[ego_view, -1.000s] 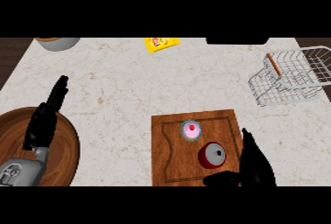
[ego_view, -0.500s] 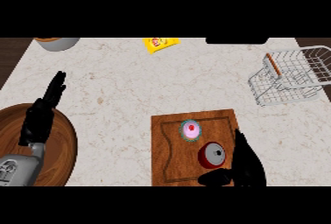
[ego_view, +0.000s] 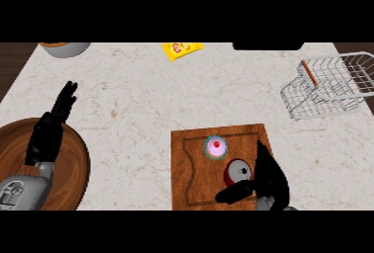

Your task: Pick the can from the cutting board and place it in the tiered basket

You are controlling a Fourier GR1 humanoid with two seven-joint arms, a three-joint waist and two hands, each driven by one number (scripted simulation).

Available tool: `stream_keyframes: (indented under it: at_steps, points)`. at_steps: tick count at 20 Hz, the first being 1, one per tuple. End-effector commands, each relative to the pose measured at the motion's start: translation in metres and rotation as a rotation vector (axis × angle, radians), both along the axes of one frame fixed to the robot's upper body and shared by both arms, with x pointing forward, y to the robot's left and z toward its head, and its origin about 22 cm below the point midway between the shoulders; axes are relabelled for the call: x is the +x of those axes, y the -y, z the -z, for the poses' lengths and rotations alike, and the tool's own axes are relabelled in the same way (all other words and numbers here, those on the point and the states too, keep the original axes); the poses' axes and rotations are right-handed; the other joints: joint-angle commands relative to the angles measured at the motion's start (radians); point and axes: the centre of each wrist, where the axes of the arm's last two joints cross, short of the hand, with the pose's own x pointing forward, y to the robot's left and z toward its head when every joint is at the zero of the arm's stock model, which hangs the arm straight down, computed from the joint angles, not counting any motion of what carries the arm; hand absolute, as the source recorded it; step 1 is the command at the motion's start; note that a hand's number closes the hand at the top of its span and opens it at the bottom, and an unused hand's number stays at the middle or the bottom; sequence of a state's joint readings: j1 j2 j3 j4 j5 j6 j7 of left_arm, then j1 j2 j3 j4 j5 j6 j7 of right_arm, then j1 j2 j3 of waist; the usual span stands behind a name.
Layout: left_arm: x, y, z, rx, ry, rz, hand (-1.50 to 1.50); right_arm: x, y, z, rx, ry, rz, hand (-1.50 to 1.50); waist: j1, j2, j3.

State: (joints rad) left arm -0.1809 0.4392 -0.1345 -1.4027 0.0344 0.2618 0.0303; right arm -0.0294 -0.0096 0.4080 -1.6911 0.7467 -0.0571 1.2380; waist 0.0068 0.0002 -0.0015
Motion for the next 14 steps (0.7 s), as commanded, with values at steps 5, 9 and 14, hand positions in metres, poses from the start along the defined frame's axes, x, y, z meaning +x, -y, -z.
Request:
stream_keyframes:
  at_steps: [5,9,14]
  points:
    - [-0.003,-0.018,-0.015,0.011,-0.008,0.002,0.00,0.011,-0.007,0.025,0.013,-0.223,-0.046,1.50,0.004,0.001,0.002]
    - [-0.008,0.004,0.016,0.001,-0.021,-0.001,0.00,0.020,-0.027,0.017,-0.095,-0.171,-0.064,1.50,-0.001,0.002,0.001]
    - [-0.013,0.001,0.014,-0.010,-0.028,0.009,0.00,0.007,-0.042,-0.008,0.055,-0.086,0.035,1.50,0.001,-0.002,0.001]
